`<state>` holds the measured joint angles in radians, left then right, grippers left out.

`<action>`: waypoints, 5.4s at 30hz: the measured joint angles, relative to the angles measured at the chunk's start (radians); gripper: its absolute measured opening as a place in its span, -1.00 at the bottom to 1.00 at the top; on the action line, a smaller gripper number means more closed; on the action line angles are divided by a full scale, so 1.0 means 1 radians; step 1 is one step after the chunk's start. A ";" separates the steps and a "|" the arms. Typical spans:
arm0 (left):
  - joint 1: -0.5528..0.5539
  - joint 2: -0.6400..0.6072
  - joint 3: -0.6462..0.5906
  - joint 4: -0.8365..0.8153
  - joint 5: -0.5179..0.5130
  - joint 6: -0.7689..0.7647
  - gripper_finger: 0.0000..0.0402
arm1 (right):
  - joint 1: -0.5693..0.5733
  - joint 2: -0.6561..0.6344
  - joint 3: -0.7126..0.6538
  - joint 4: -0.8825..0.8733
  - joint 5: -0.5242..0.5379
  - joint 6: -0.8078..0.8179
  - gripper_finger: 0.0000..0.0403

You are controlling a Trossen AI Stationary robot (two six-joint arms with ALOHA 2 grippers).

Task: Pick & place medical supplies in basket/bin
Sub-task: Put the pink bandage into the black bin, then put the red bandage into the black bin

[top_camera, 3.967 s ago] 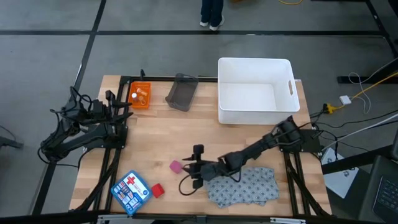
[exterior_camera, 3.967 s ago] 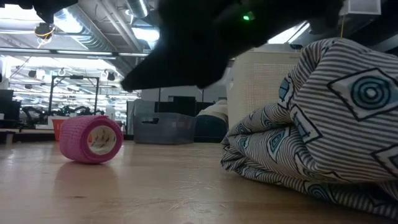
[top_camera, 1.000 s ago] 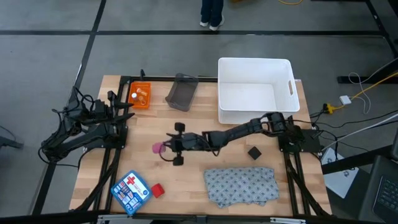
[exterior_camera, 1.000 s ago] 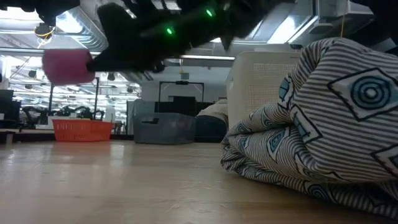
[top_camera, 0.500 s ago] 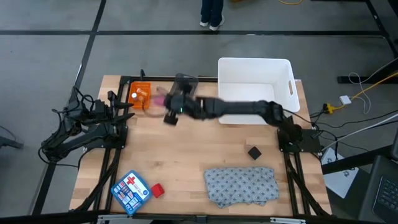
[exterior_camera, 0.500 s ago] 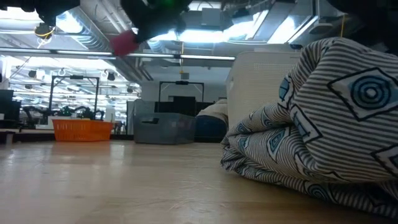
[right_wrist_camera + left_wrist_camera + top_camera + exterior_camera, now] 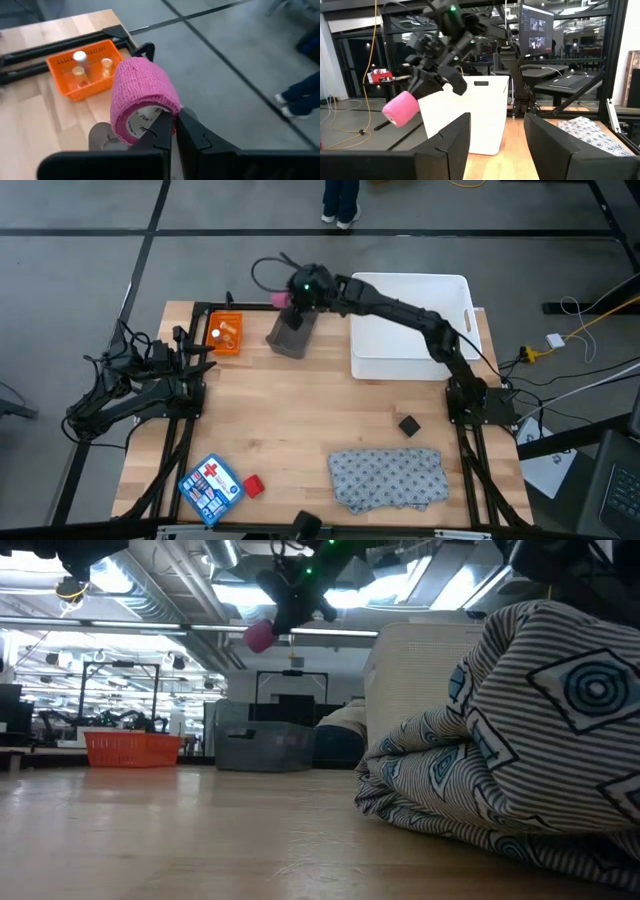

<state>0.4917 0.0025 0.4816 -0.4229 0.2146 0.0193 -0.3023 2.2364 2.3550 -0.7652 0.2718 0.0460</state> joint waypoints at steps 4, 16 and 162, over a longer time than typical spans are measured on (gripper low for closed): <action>0.000 0.000 0.000 0.000 0.000 0.000 -0.10 | -0.033 0.000 -0.001 0.006 -0.052 0.025 -0.94; 0.000 0.000 0.000 0.000 0.000 -0.001 -0.10 | -0.035 0.000 -0.002 0.002 -0.089 0.025 -0.94; -1.050 0.959 -0.039 0.333 -0.030 -1.026 -0.10 | 0.913 0.244 -0.550 0.905 0.602 -0.058 0.00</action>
<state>-0.5581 0.9612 0.4431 -0.0894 0.1844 -1.0071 0.6106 2.4805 1.8046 0.1398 0.8742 -0.0116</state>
